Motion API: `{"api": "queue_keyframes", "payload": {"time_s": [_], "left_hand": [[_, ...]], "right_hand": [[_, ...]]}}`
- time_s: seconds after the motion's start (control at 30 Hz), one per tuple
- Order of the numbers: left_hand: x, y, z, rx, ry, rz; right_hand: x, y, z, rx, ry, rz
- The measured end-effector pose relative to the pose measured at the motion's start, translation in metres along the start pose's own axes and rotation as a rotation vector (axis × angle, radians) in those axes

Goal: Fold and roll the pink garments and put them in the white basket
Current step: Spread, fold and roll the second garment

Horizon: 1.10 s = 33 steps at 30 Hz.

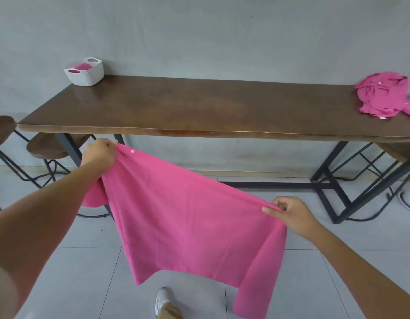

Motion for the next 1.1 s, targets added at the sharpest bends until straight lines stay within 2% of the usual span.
{"api": "queue_keyframes", "payload": {"time_s": [0.1,0.23,0.4,0.53,0.6,0.83,0.97,1.1], "left_hand": [[0.017,0.006,0.010,-0.031,0.066,0.044],[0.023,0.013,0.027,-0.059,0.077,0.089],[0.029,0.030,0.061,-0.074,0.107,0.163],[0.038,0.046,0.088,-0.043,0.111,0.224],[0.044,0.055,0.105,-0.021,0.106,0.231],[0.058,0.061,0.154,0.188,0.071,0.356],[0.061,0.056,0.179,0.295,0.005,0.296],[0.064,0.054,0.198,0.383,-0.025,0.349]], "right_hand": [[-0.012,-0.003,0.014,0.017,-0.068,-0.119],[-0.020,-0.005,0.036,0.057,-0.122,-0.127],[-0.018,-0.001,0.066,0.084,-0.092,-0.039],[-0.017,-0.009,0.089,0.141,-0.184,0.084],[-0.009,-0.008,0.102,0.165,-0.197,0.071],[-0.012,0.022,0.144,0.148,-0.455,-0.069],[-0.006,0.037,0.170,0.086,-0.464,-0.177],[-0.009,0.036,0.192,0.116,-0.487,-0.210]]}}
Point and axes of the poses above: each hand's wrist, its own z-axis towards the middle knuckle, its own x-axis out of the palm, y = z × x, the point moved 8 cm from there along z, towards the middle knuckle, and after that the axes turned 7 degrees about z, right-handed, at the moved point
